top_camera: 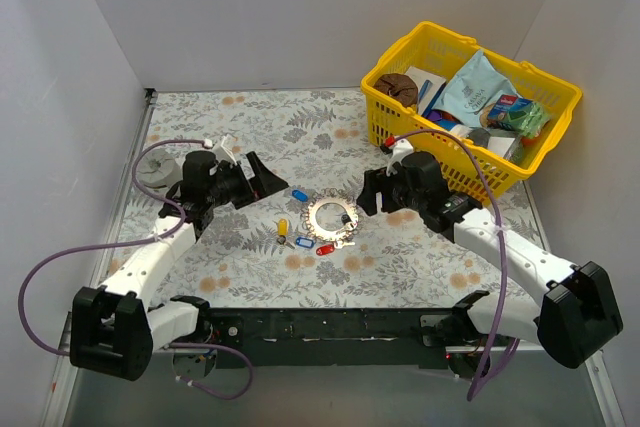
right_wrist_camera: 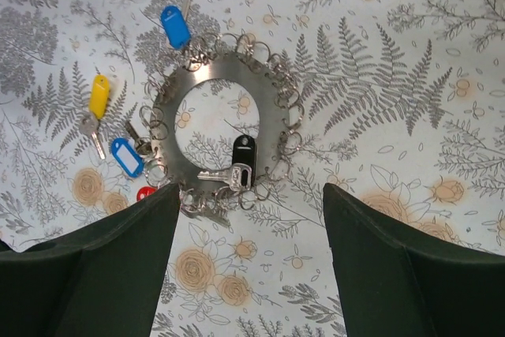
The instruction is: Put the keys on the keyring
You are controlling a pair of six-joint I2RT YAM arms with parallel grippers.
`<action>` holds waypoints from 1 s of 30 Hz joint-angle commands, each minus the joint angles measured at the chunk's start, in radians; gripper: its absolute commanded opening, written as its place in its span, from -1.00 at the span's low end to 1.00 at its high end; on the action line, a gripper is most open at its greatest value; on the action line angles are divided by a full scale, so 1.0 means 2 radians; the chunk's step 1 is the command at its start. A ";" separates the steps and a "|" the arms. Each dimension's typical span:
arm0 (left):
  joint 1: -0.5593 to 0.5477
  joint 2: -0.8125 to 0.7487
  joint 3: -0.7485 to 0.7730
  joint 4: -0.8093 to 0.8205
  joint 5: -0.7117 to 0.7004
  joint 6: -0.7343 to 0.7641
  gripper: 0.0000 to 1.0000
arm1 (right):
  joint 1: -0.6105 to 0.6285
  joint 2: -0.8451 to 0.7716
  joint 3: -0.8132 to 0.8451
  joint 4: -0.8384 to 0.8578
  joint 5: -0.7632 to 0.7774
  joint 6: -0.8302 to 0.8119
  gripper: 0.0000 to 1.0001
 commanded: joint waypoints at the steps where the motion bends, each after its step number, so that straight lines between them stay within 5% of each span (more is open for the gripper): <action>1: 0.002 0.045 0.017 0.015 0.037 -0.018 0.96 | -0.014 0.003 -0.011 0.010 -0.028 0.012 0.61; 6: -0.015 0.075 0.037 -0.009 -0.009 -0.037 0.96 | -0.014 0.017 -0.009 0.001 -0.033 0.011 0.56; 14: -0.144 0.175 0.139 -0.108 -0.175 -0.017 0.96 | -0.008 0.041 0.000 -0.005 -0.025 0.003 0.53; 25: -0.206 0.276 0.188 -0.170 -0.235 -0.020 0.78 | 0.002 0.057 -0.008 0.005 -0.044 0.010 0.49; 30: -0.216 0.284 0.176 -0.165 -0.240 -0.024 0.54 | 0.004 0.057 -0.014 0.010 -0.051 0.009 0.48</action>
